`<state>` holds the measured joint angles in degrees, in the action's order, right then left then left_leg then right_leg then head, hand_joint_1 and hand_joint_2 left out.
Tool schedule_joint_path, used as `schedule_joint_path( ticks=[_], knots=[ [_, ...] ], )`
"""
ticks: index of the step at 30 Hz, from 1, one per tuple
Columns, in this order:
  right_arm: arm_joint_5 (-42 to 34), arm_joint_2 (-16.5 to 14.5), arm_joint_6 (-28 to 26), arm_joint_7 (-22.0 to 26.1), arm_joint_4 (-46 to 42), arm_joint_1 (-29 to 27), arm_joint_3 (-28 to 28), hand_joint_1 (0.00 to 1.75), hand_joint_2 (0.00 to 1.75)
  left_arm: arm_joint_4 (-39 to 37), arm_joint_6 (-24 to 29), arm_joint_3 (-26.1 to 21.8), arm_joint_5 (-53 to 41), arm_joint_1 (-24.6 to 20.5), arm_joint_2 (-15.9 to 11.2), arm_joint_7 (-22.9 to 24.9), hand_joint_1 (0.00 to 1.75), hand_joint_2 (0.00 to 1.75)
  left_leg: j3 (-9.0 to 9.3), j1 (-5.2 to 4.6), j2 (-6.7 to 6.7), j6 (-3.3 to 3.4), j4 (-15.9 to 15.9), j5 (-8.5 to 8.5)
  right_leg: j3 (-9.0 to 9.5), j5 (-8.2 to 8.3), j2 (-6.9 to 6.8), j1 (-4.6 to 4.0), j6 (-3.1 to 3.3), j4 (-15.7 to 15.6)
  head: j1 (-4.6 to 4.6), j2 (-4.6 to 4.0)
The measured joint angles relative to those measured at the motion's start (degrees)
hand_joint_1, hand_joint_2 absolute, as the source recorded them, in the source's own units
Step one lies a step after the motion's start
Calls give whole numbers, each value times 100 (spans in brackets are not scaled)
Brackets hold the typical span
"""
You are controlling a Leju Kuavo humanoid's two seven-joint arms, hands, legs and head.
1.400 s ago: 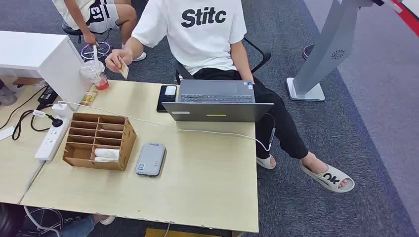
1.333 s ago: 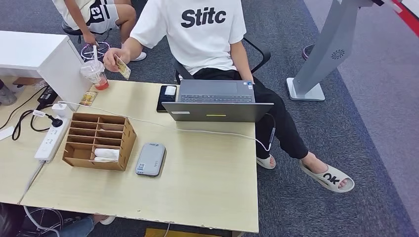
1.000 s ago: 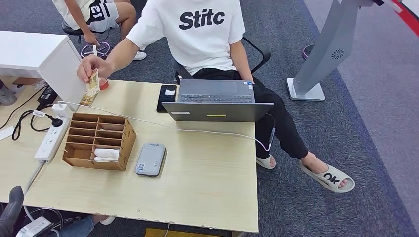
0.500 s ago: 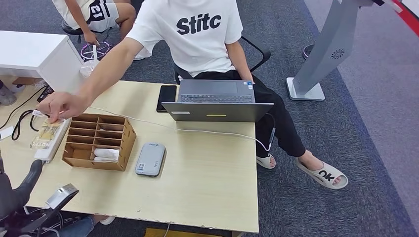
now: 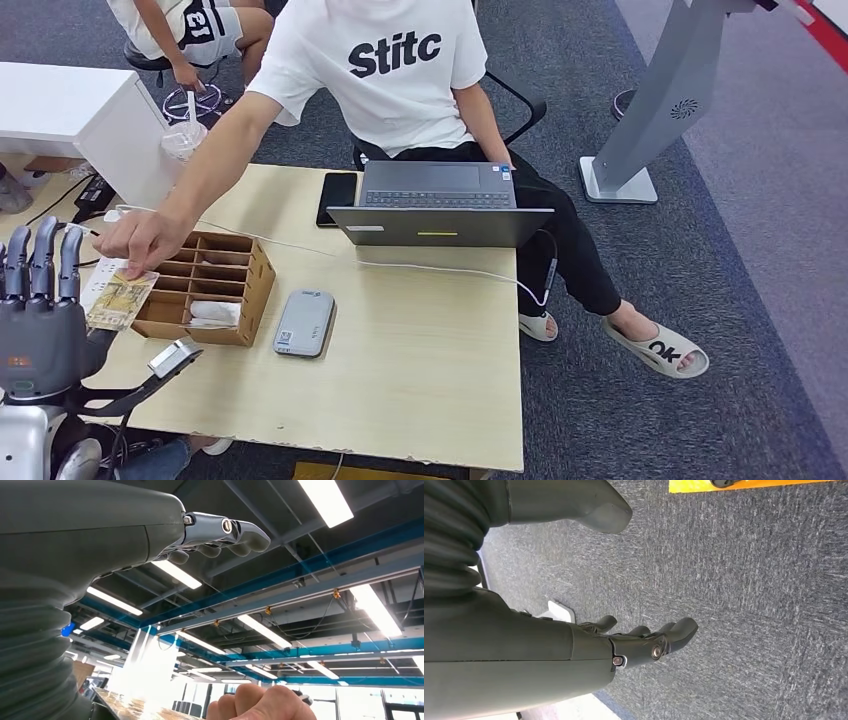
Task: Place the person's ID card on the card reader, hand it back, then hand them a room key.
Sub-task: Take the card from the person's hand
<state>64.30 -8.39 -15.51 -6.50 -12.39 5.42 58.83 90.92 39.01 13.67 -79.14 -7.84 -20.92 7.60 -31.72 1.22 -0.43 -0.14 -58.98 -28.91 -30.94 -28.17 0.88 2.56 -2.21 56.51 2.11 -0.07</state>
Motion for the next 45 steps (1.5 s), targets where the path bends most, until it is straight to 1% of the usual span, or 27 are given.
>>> schedule_joint_path(
  ticks=[3,4,7,16,19,21,27,35,38,45],
  knots=[
    [11,0,1,-2,0,-6,-4,0,175,-48,-2,107,-61,-43,-64,129,144,175,-3,0,4,-1,0,1,-7,0,4,0,0,0,-4,0],
    [16,0,1,-4,0,-6,-5,0,175,-74,-3,163,-82,-80,-98,165,175,175,-5,0,5,-1,0,1,-8,0,4,0,0,0,-5,0],
    [38,0,7,-11,1,1,-19,0,175,-199,-15,469,-201,-240,-260,374,175,175,-6,0,4,-1,-1,2,-8,1,4,0,1,0,-4,0],
    [142,-8,64,-54,8,3,-83,0,175,-743,-113,1590,-737,-743,-732,1503,175,175,-7,0,4,-2,0,2,-8,1,4,0,1,1,-4,0],
    [178,-17,90,-62,10,4,-99,0,175,-915,-113,1881,-798,-858,-838,1833,175,175,-6,0,5,-2,0,2,-8,1,6,0,1,1,-5,0],
    [199,-21,93,-64,12,3,-106,0,175,-1000,-112,1993,-809,-883,-856,1912,175,175,-6,0,5,-2,-1,2,-9,1,6,0,1,1,-4,0],
    [230,-23,93,-71,18,8,-108,0,175,-1165,-196,2243,-811,-987,-823,1874,175,175,-7,0,5,-2,-1,2,-9,1,5,0,1,0,-4,0],
    [260,-25,104,-101,28,12,-110,0,175,-1378,-260,2646,-811,-1239,-688,1878,175,175,-5,0,4,-2,-1,2,-9,2,4,0,1,0,-5,0],
    [278,-28,102,-99,28,17,-113,0,175,-1480,-269,2807,-811,-1382,-571,1854,175,175,-6,0,4,-2,-1,3,-8,2,4,0,0,0,-5,0],
    [303,-39,91,-114,31,19,-114,0,175,-1717,-421,2947,-811,-1528,-167,1409,175,175,-6,-2,4,-2,-2,2,-8,3,6,2,0,0,-4,0]
  ],
)
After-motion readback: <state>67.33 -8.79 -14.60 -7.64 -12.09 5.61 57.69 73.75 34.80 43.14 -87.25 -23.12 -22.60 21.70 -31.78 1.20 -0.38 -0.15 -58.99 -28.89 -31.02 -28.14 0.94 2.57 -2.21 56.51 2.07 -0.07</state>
